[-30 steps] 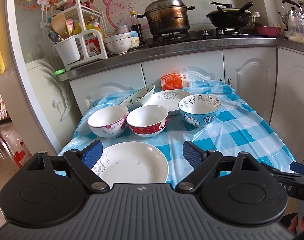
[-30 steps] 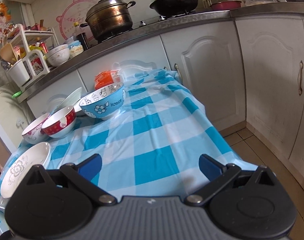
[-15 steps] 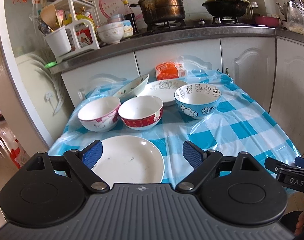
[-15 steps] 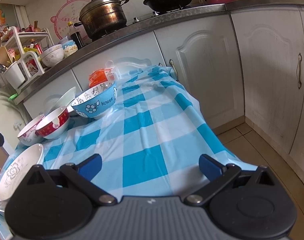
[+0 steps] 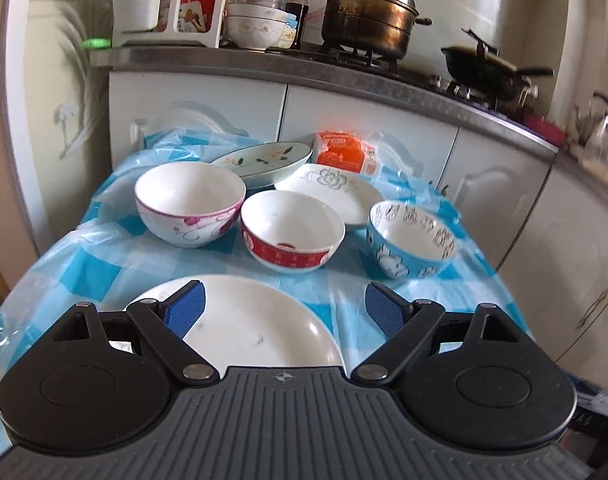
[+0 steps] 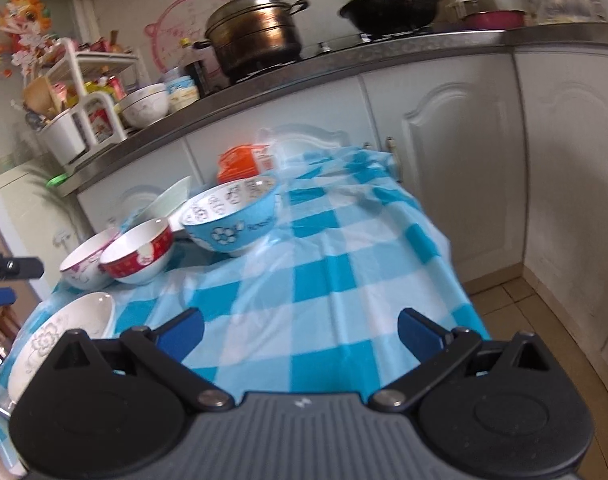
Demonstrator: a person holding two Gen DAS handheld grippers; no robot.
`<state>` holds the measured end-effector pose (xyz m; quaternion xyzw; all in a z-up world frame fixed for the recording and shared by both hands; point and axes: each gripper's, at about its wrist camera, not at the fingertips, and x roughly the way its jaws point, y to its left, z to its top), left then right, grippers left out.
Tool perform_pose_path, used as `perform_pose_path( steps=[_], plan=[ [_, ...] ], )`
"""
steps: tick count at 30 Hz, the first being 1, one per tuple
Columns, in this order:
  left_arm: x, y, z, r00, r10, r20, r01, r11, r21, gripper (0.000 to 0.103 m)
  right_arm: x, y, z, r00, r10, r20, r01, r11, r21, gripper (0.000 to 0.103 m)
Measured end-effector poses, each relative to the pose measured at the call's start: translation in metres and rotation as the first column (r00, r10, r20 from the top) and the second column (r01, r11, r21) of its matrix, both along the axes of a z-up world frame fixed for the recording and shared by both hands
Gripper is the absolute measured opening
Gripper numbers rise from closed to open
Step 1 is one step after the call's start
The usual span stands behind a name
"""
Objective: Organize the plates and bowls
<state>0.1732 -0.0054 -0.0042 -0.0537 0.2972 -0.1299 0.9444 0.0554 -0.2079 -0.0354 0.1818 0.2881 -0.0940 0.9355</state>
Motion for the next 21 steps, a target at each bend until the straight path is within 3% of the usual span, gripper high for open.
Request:
perform_pose_path(
  steps=[10, 16, 21],
  plan=[
    [0.121, 0.034, 0.034, 0.999, 0.043, 0.028, -0.04, 0.991, -0.124, 0.103, 0.119, -0.01, 0.024, 0.986, 0.165, 0.034, -0.165, 0.986, -0.016, 0.102],
    [0.203, 0.037, 0.027, 0.992, 0.087, -0.086, -0.102, 0.978, -0.184, 0.103, 0.181, -0.026, 0.036, 0.981, 0.192, 0.036, -0.193, 0.981, 0.024, 0.102],
    [0.25, 0.044, 0.018, 0.969, 0.143, -0.2, -0.184, 0.962, -0.201, 0.103, 0.228, -0.03, 0.047, 0.98, 0.201, 0.003, -0.201, 0.976, 0.084, 0.102]
  ],
)
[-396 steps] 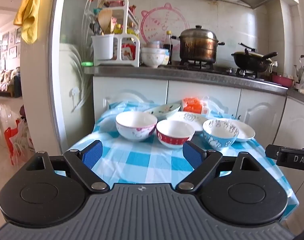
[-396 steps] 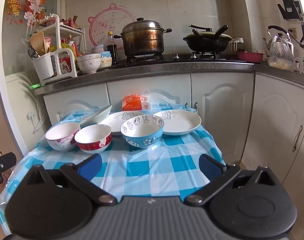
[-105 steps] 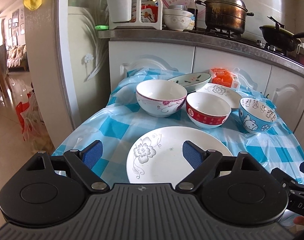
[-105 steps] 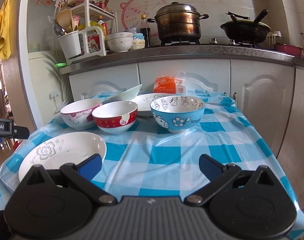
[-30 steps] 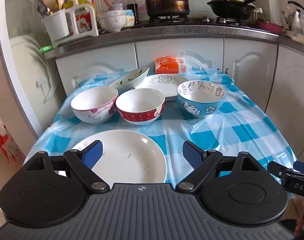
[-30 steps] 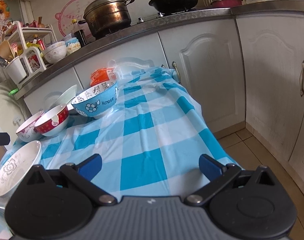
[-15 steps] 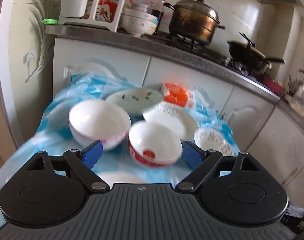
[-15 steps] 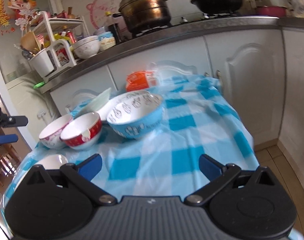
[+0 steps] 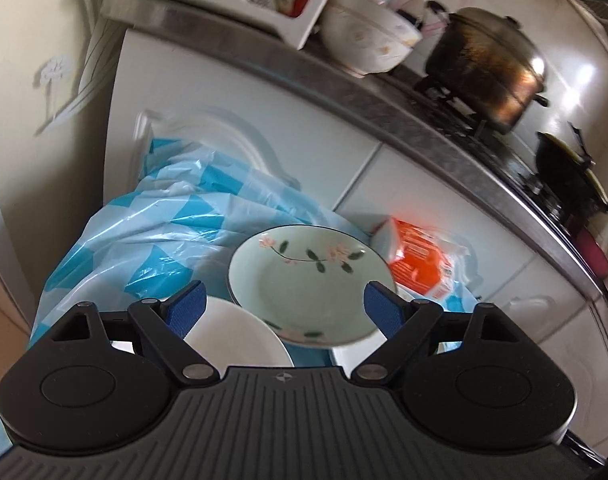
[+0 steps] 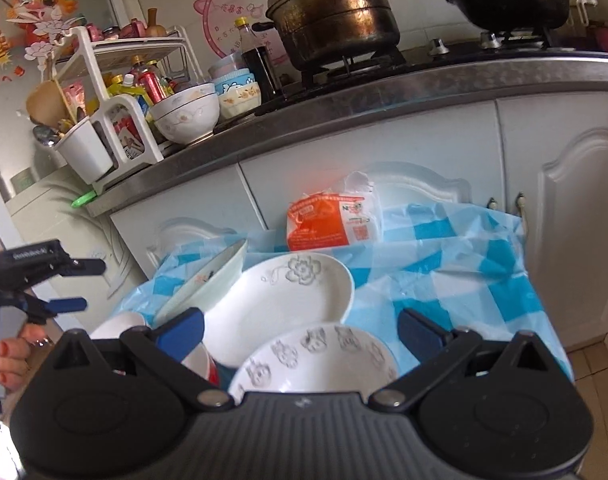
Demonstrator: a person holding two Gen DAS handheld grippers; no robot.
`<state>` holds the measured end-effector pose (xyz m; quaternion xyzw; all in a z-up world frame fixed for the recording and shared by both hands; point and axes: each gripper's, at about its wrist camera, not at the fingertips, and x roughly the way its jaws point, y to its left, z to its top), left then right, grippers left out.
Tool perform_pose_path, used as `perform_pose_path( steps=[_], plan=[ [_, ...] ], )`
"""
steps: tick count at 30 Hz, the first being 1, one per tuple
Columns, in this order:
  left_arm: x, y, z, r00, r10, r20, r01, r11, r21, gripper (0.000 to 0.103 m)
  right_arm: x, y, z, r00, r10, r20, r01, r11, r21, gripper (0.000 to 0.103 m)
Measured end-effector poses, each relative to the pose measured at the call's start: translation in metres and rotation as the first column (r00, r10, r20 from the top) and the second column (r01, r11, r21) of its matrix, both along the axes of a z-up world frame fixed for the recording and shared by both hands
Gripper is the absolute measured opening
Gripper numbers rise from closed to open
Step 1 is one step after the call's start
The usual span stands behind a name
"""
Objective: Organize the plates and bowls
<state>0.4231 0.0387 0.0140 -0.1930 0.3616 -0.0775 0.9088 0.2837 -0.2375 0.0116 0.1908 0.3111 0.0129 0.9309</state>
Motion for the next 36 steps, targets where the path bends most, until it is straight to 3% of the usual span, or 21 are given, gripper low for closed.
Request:
perform_pose_path(
  steps=[5, 7, 11, 19, 25, 29, 36],
  plan=[
    [0.031, 0.003, -0.01, 0.995, 0.012, -0.098, -0.014, 1.0, -0.021, 0.097, 0.042, 0.007, 0.007, 0.999, 0.037, -0.026, -0.037, 0.999, 0.027, 0.102],
    [0.045, 0.002, -0.013, 0.991, 0.007, -0.134, -0.009, 1.0, -0.016, 0.09, 0.059, 0.01, 0.007, 0.998, 0.053, -0.041, -0.051, 0.997, 0.058, 0.1],
    [0.063, 0.001, -0.021, 0.981, 0.004, -0.193, -0.008, 1.0, -0.023, 0.088, 0.094, 0.012, 0.002, 0.995, 0.07, -0.075, -0.06, 0.989, 0.135, 0.096],
    [0.091, 0.005, -0.043, 0.949, -0.008, -0.317, 0.0, 1.0, -0.025, 0.066, 0.15, 0.023, -0.022, 0.983, 0.105, -0.153, -0.069, 0.972, 0.224, 0.091],
    [0.108, 0.007, -0.06, 0.919, -0.025, -0.393, 0.009, 0.999, -0.043, 0.06, 0.174, 0.028, -0.041, 0.973, 0.109, -0.201, -0.05, 0.959, 0.278, 0.089],
    [0.113, 0.005, -0.067, 0.909, -0.042, -0.414, 0.023, 0.998, -0.051, 0.056, 0.187, 0.034, -0.05, 0.967, 0.124, -0.222, -0.049, 0.948, 0.316, 0.087],
    [0.118, 0.008, -0.067, 0.906, -0.063, -0.418, 0.036, 0.997, -0.073, 0.04, 0.201, 0.046, -0.058, 0.958, 0.16, -0.239, -0.079, 0.945, 0.318, 0.078]
  ],
)
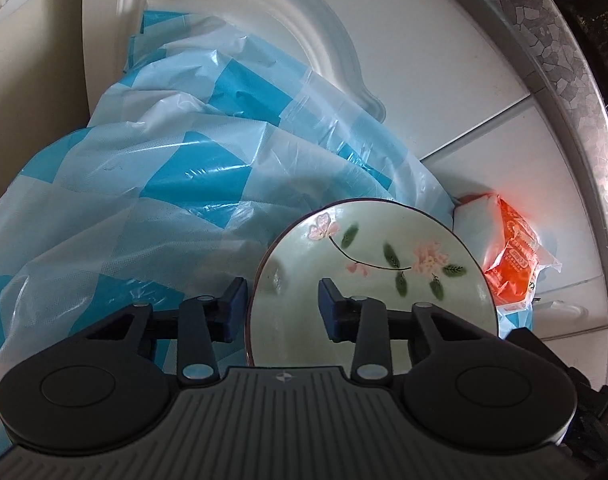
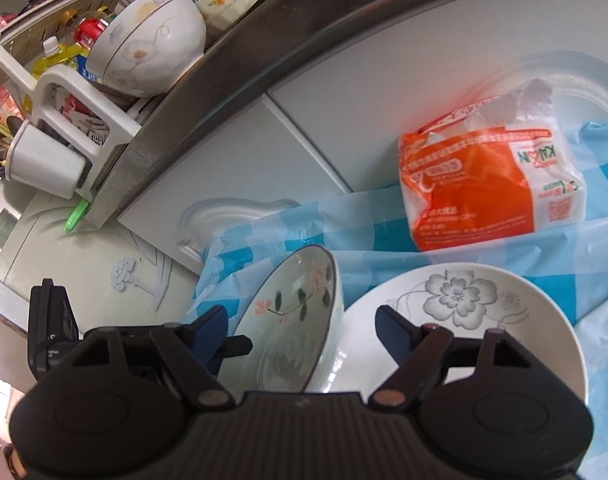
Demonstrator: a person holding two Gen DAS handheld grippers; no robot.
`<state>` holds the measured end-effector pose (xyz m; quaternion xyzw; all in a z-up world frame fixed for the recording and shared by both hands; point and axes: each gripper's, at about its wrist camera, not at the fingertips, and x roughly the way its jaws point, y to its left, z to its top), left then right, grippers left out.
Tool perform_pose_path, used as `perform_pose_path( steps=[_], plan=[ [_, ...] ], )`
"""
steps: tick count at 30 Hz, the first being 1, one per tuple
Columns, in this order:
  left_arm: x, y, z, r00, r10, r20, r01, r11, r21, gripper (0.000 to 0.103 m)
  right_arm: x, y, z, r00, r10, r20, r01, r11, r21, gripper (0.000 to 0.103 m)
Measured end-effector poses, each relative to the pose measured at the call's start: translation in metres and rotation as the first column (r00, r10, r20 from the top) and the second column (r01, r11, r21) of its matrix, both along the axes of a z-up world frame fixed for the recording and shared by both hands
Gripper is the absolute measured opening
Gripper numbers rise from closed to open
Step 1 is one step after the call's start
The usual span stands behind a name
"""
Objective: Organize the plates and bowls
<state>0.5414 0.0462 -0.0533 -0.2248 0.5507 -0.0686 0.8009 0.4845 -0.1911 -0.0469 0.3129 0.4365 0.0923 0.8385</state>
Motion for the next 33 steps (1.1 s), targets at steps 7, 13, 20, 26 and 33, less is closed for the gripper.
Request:
perform_pose_path(
  steps=[7, 13, 20, 26, 33],
  plan=[
    [-0.004, -0.002, -0.002, 1.0, -0.009, 0.029, 0.008, 1.0, 0.022, 0.03, 0.007, 0.011, -0.014, 0.999, 0.024, -0.026, -0.023, 1.0, 0.02, 0.061],
    [-0.011, -0.006, -0.002, 0.999, -0.017, 0.035, 0.015, 0.999, 0.037, 0.029, 0.005, 0.021, -0.01, 0.999, 0.043, -0.006, -0.044, 0.998, -0.052, 0.061],
    [-0.024, -0.006, 0.008, 0.999, 0.002, 0.048, -0.003, 1.0, 0.025, 0.029, -0.005, 0.023, 0.002, 0.996, 0.077, 0.043, -0.072, 0.992, -0.106, 0.059],
    [-0.039, -0.01, 0.035, 0.996, 0.016, 0.089, -0.017, 1.0, 0.007, 0.029, -0.017, 0.01, 0.02, 0.996, 0.042, 0.081, -0.036, 0.997, -0.074, 0.058],
    [-0.069, -0.014, 0.075, 0.987, 0.042, 0.154, -0.041, 0.999, -0.008, 0.029, -0.035, 0.001, 0.043, 0.994, 0.013, 0.109, -0.008, 0.999, -0.039, 0.052]
  ],
)
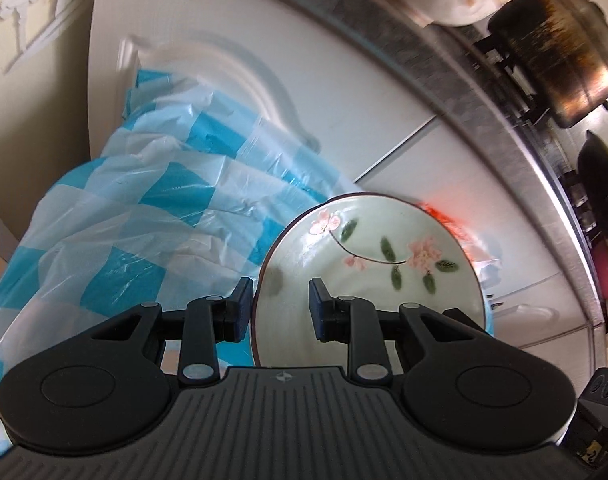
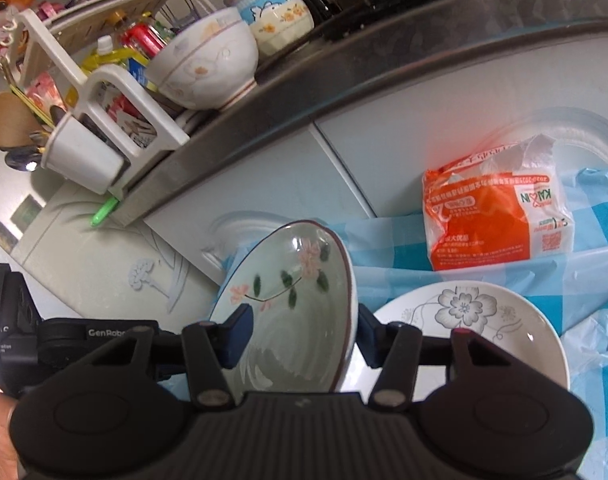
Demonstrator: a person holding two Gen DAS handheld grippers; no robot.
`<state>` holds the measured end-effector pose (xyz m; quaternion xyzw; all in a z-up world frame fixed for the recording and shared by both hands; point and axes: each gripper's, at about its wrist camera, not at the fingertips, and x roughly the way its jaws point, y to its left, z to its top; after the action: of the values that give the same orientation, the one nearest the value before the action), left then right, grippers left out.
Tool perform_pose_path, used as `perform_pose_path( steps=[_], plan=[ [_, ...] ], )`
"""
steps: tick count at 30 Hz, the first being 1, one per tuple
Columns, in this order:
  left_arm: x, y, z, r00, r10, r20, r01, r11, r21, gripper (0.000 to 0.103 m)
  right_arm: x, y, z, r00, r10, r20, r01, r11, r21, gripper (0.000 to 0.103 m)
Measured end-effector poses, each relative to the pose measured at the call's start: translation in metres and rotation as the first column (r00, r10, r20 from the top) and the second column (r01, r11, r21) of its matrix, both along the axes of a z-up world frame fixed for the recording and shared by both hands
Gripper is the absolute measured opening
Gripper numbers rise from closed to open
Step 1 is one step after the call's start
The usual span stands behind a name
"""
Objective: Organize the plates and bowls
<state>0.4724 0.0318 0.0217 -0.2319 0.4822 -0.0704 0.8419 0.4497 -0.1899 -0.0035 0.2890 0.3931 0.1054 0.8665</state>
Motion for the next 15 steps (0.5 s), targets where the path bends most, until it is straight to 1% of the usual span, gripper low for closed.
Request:
perform_pose_path(
  steps=[6, 11, 15],
  plan=[
    [-0.044, 0.003, 0.031, 0.999, 0.034, 0.038, -0.034, 0.999, 0.002, 0.029, -0.024, 0.001, 0.021, 1.0, 0.019, 0.02, -0.02, 0.999, 0.044, 0.05],
    [-0.097, 0.006, 0.056, 0.994, 0.094, 0.061, -0.094, 0.996, 0.0, 0.029, -0.05, 0.008, 0.041, 0.997, 0.071, 0.037, -0.073, 0.995, 0.07, 0.05],
    [-0.143, 0.009, 0.071, 0.984, 0.161, 0.075, -0.161, 0.987, -0.004, 0.029, -0.075, 0.013, 0.053, 0.992, 0.125, 0.033, -0.128, 0.986, 0.102, 0.048]
  ],
)
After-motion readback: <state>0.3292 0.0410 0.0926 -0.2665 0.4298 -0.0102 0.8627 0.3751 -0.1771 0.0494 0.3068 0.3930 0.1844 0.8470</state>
